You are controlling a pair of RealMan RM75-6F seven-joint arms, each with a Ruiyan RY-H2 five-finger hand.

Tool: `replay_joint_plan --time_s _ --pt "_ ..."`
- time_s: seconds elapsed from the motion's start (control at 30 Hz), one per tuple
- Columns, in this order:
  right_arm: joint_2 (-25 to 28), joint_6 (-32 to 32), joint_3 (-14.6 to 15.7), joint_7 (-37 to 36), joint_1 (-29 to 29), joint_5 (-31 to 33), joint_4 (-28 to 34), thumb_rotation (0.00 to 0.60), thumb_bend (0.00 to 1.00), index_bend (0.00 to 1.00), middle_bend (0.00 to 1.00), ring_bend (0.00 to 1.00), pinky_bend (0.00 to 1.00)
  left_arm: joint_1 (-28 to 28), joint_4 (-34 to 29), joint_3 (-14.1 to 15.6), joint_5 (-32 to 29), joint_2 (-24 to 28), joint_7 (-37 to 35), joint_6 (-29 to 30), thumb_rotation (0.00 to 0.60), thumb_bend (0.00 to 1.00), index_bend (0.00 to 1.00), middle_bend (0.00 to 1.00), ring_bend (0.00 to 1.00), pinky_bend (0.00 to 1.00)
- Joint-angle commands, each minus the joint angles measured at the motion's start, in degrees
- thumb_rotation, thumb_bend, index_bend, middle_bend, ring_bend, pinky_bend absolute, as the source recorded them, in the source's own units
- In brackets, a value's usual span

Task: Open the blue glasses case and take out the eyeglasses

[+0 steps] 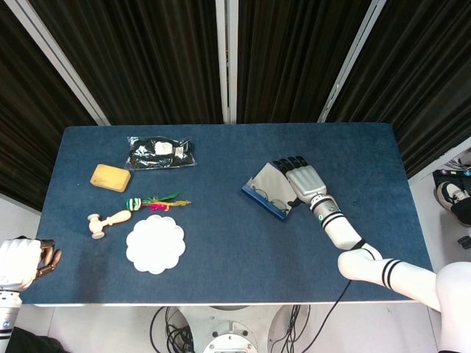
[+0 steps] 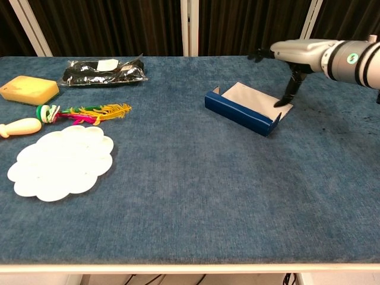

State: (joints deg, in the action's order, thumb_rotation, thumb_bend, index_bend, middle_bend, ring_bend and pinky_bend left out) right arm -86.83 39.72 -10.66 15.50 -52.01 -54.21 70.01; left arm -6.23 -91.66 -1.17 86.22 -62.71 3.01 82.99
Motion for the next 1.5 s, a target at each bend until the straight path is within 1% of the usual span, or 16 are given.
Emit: replay_joint_plan --time_s 0.03,0.17,0.43,0.53,0.8,1.1,1.3,1.5 --pt "-0.4 -1.0 0.8 -1.0 0.5 -0.5 -1.3 0.6 0.03 0.0 0.08 0.0 0.0 0.0 0.0 0.0 0.0 0.0 0.1 0.1 0.6 0.39 0.84 0.98 0.84 0.66" --pt "-1.2 -1.5 1.3 -1.8 0.5 -1.6 -2.9 0.6 0.0 0.0 0.08 0.0 0.0 0.0 -0.1 -0.1 -0.2 0.0 0.1 0.0 0.6 0.39 0.84 0.98 0.84 0.66" --pt "-3.0 -2.6 1.2 -2.5 -0.2 -2.3 -6.6 0.6 0.0 0.0 0.08 0.0 0.0 0.0 0.0 0.0 -0.1 0.0 -0.1 0.0 0.6 0.39 0.84 0.98 0.84 0.66" --pt "-3.7 -2.9 1.3 -2.8 -0.4 -2.9 -7.1 0.6 0.0 0.0 0.08 0.0 0.0 0.0 0.0 0.0 -0.1 0.0 -0.1 0.0 0.6 0.39 0.84 0.98 0.84 0.66" --pt "-4.3 -1.9 1.5 -3.7 -0.5 -5.9 -5.4 0.6 0.0 0.0 0.08 0.0 0.0 0.0 0.1 0.0 0.0 0.0 -0.3 0.0 0.6 0.39 0.84 0.98 0.84 0.66" --pt "-5.9 0.4 1.4 -3.2 -1.7 -10.6 -0.6 0.6 0.0 0.0 0.07 0.0 0.0 0.0 0.1 0.0 0.0 0.0 -0.3 0.0 0.6 0.39 0.84 0.98 0.84 0.66" --pt "-8.3 0.4 -0.3 -1.5 -3.9 -10.1 0.8 0.6 0.0 0.0 0.07 0.0 0.0 0.0 0.2 0.0 0.1 0.0 -0.5 0.0 0.6 0.39 0.84 0.98 0.84 0.66" --pt "-10.8 -0.6 -2.5 1.4 -6.9 -6.5 -1.0 0.6 0.0 0.0 0.07 0.0 0.0 0.0 0.3 0.1 0.2 0.1 -0.7 0.0 0.6 0.39 0.84 0.98 0.84 0.66"
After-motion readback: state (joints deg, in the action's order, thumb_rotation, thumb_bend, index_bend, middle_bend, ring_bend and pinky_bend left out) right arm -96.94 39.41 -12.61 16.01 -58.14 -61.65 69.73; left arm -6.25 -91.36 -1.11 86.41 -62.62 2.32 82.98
